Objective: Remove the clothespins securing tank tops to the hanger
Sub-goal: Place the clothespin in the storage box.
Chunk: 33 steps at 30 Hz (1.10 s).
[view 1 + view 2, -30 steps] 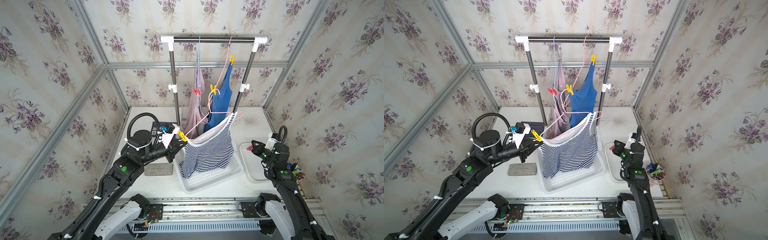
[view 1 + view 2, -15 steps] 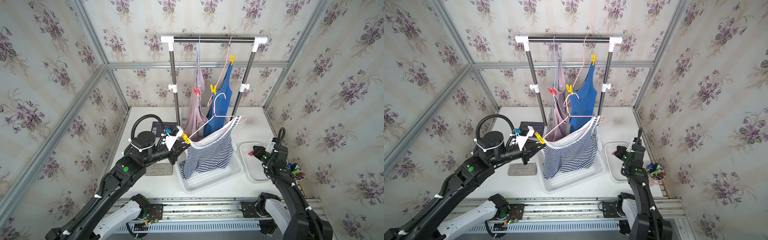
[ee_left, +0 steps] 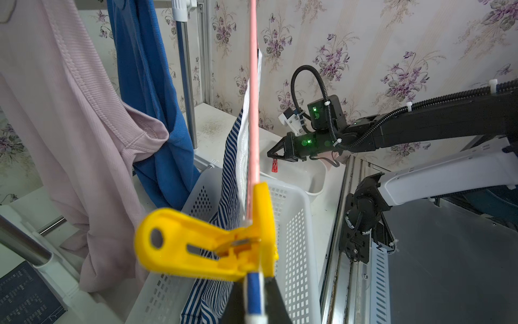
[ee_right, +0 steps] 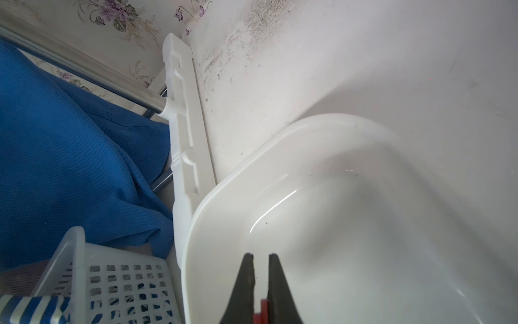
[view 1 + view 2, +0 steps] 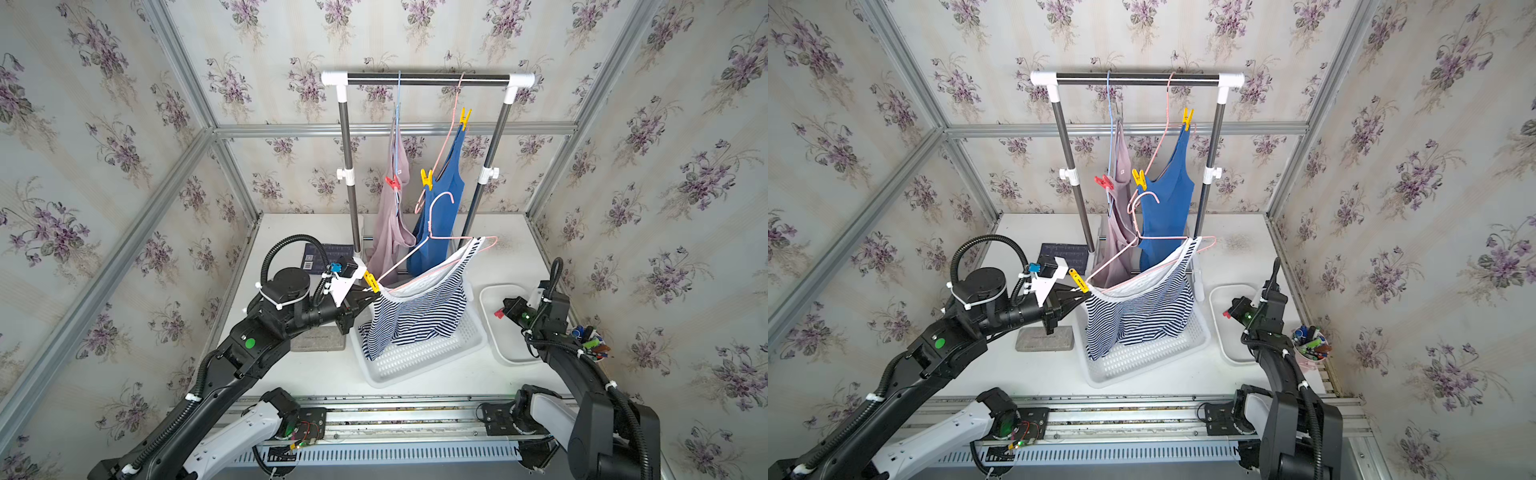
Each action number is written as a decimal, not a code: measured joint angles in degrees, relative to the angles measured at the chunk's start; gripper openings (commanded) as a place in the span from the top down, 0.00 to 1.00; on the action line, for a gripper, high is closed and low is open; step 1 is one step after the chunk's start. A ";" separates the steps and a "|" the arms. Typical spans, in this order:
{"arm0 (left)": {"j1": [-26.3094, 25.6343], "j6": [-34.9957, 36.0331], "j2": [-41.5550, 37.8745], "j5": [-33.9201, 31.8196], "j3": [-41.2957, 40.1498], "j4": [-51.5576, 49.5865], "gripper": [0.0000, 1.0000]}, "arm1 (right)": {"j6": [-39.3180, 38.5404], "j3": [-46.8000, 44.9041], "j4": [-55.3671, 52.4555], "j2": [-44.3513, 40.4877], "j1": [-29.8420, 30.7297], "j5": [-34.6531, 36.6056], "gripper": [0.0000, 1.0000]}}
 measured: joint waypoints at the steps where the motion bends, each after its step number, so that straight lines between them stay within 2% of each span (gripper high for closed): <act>1: -0.02 0.00 0.17 -0.15 0.00 0.00 1.00 | -0.13 0.00 0.17 0.42 0.00 0.00 0.97; 6: -0.20 0.13 1.03 -1.22 0.00 0.00 1.00 | -0.28 -0.83 2.25 3.82 0.00 0.81 0.87; 16: -1.18 0.20 1.07 -2.19 -0.09 0.00 1.00 | 2.12 -0.66 8.39 12.17 1.29 -0.79 0.79; 21: -1.40 0.52 0.63 -2.84 -0.24 -0.04 1.00 | 3.74 0.50 11.56 15.80 2.19 -1.53 0.59; 24: -1.57 0.59 0.70 -3.19 -0.24 -0.07 1.00 | 4.66 1.77 12.85 18.03 2.43 -1.53 0.51; 33: -1.62 1.01 1.77 -3.85 -0.09 -0.11 1.00 | 6.19 7.26 15.82 23.58 2.69 -1.51 0.46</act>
